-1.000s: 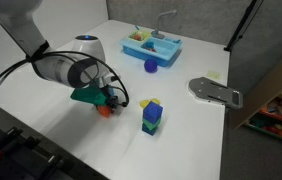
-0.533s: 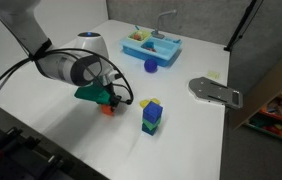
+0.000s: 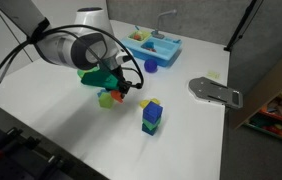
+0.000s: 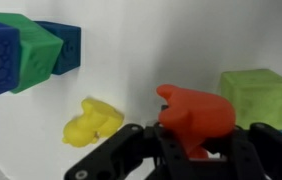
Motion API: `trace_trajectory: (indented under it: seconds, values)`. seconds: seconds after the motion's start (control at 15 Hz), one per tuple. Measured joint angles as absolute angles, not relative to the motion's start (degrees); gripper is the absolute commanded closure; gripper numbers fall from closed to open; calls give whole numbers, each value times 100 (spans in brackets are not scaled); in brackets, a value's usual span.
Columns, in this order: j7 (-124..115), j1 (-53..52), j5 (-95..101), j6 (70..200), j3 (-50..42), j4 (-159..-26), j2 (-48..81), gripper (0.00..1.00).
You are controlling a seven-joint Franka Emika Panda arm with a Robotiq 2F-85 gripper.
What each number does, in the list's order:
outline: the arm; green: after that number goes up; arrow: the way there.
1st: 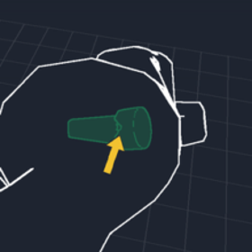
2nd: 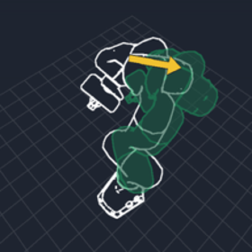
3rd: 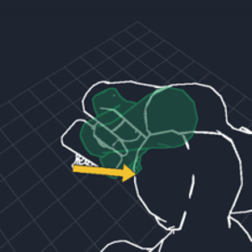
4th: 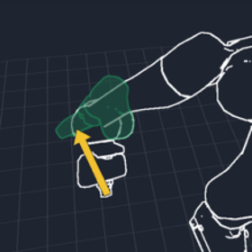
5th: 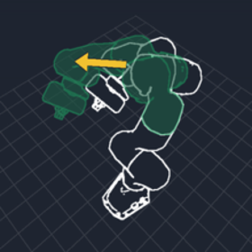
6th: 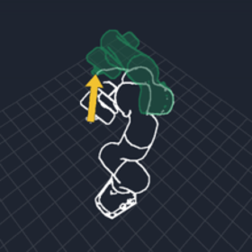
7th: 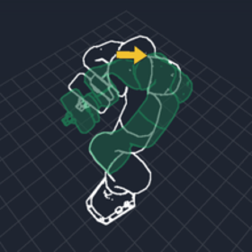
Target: Pick up the green block and stack it on the navy blue block, pick up the neon blue block and stack it on the green block, Pick up the orange toy and stack it on the neon blue block, pick up the light green block and stack it on the neon blue block top
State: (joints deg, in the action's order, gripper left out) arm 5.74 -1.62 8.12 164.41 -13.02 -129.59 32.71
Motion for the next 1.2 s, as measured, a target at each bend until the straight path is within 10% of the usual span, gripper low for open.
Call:
trace_trajectory:
  seconds: [1.2]
  values:
    - [-107, 73, 1699, 16436, -2524, -13290, 1962, 94]
